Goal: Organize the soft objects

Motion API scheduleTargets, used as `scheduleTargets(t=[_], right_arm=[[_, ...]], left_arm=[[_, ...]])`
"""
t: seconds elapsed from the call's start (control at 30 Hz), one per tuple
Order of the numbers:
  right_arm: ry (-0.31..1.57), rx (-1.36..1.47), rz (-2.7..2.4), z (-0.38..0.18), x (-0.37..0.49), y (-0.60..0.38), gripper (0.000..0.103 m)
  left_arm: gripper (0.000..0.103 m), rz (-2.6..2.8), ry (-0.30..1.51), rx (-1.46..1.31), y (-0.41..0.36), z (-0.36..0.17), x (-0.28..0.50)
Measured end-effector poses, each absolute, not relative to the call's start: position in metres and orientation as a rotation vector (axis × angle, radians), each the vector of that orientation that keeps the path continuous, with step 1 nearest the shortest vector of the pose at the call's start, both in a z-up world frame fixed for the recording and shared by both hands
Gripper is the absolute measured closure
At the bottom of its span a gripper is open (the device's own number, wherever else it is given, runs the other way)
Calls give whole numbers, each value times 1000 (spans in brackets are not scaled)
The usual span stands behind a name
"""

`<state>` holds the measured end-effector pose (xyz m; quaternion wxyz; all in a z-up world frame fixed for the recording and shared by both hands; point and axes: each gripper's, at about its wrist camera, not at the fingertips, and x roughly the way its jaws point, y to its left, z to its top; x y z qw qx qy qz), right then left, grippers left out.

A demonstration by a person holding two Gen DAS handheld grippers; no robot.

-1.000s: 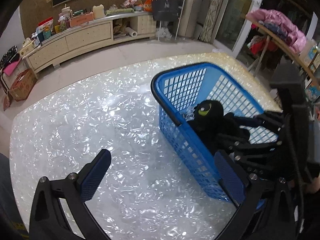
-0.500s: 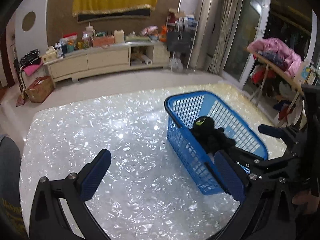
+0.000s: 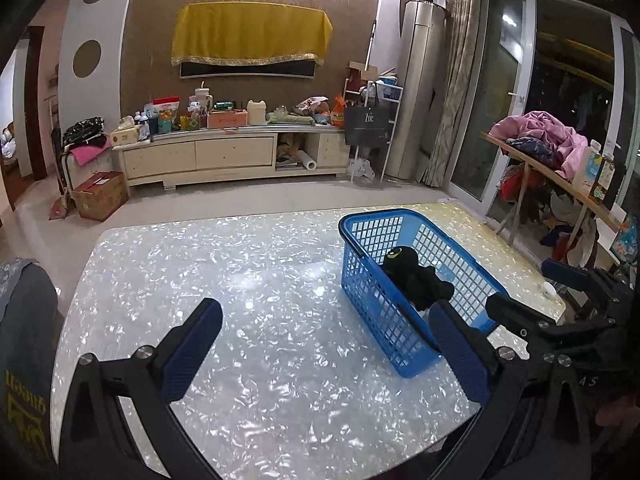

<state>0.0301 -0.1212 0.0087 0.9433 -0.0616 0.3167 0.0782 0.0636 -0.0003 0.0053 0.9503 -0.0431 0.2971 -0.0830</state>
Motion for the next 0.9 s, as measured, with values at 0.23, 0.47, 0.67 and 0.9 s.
scheduleTargets(t=[0.23,0.47,0.67,0.9], right_arm=[[632,-156,110,1,17,-118,0],[628,-144,107,3,18,-124,0],[623,-141,111,2,15,-124,1],[623,-144,108,0,13,-124,0]], left_arm=[[0,-200,598,-97,-3,2,46],[0,-206,588,-90,-8,4,37],[0,-210,583,-94,-8,6,35],[0,-216,583,-94,-11,6,33]])
